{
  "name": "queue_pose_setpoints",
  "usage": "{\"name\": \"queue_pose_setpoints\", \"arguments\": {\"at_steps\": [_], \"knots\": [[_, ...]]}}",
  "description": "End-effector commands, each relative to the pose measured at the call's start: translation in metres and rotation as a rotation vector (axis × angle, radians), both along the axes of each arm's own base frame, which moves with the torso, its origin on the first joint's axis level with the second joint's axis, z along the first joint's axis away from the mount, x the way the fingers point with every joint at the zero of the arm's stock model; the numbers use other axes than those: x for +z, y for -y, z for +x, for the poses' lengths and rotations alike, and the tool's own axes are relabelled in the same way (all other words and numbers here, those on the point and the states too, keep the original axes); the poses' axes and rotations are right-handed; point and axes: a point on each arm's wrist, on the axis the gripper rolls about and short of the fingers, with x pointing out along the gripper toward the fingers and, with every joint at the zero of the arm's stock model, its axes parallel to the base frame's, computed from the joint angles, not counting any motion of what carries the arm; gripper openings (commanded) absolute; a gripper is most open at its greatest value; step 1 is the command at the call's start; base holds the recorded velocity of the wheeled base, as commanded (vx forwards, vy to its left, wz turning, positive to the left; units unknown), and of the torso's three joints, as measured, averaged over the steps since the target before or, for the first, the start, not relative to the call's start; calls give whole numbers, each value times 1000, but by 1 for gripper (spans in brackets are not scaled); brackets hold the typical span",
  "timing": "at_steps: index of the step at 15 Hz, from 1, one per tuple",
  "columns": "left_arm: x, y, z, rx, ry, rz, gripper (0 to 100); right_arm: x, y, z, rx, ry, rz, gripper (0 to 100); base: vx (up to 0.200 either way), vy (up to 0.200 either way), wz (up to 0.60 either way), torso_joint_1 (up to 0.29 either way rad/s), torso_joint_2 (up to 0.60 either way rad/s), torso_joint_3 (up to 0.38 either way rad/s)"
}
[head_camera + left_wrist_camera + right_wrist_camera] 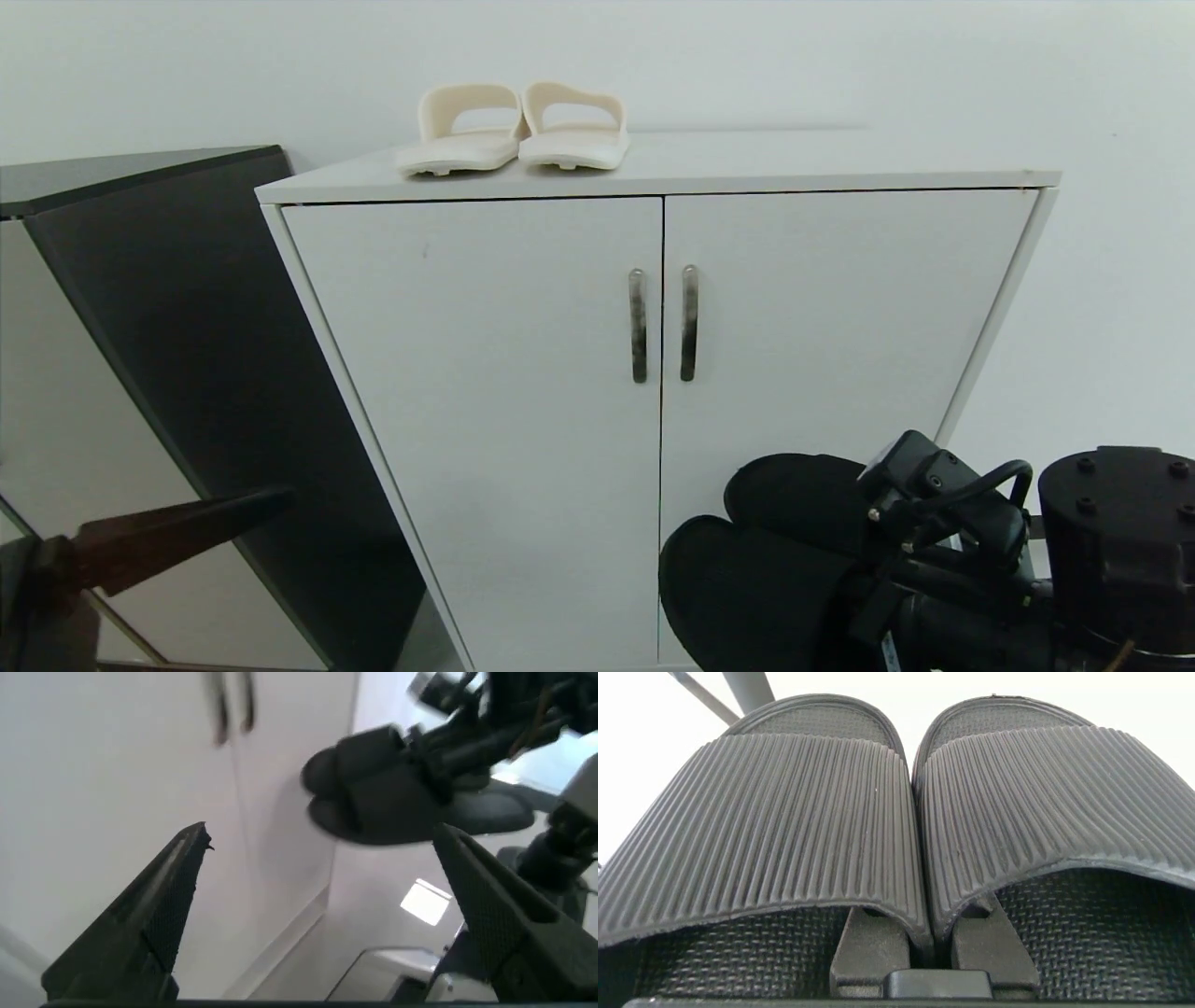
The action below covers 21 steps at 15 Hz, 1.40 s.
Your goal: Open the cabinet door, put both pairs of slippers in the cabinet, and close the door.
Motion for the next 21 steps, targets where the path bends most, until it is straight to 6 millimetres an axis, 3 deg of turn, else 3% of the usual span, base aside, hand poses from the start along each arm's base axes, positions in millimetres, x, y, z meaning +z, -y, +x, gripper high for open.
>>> {"name": "queue_pose_setpoints", "arguments": {"at_steps": [1, 6, 13, 16, 21], "knots": [[-6, 37, 31, -48, -38, 32, 100, 1, 3, -3, 1, 3, 5, 0, 0, 0, 0, 0, 0, 0], [4, 77, 74, -56, -37, -39, 100, -5, 0, -1, 10, -16, -14, 0, 0, 0, 0, 0, 0, 0], [24, 128, 113, -163, -23, -84, 100, -20, -7, -6, 33, -76, -45, 0, 0, 0, 0, 0, 0, 0], [30, 136, 120, -193, -25, -99, 100, -23, -8, -5, 32, -82, -57, 0, 0, 0, 0, 0, 0, 0], [48, 141, 126, -306, -169, -162, 100, -26, -7, -6, 43, -82, -78, 0, 0, 0, 0, 0, 0, 0]]}}
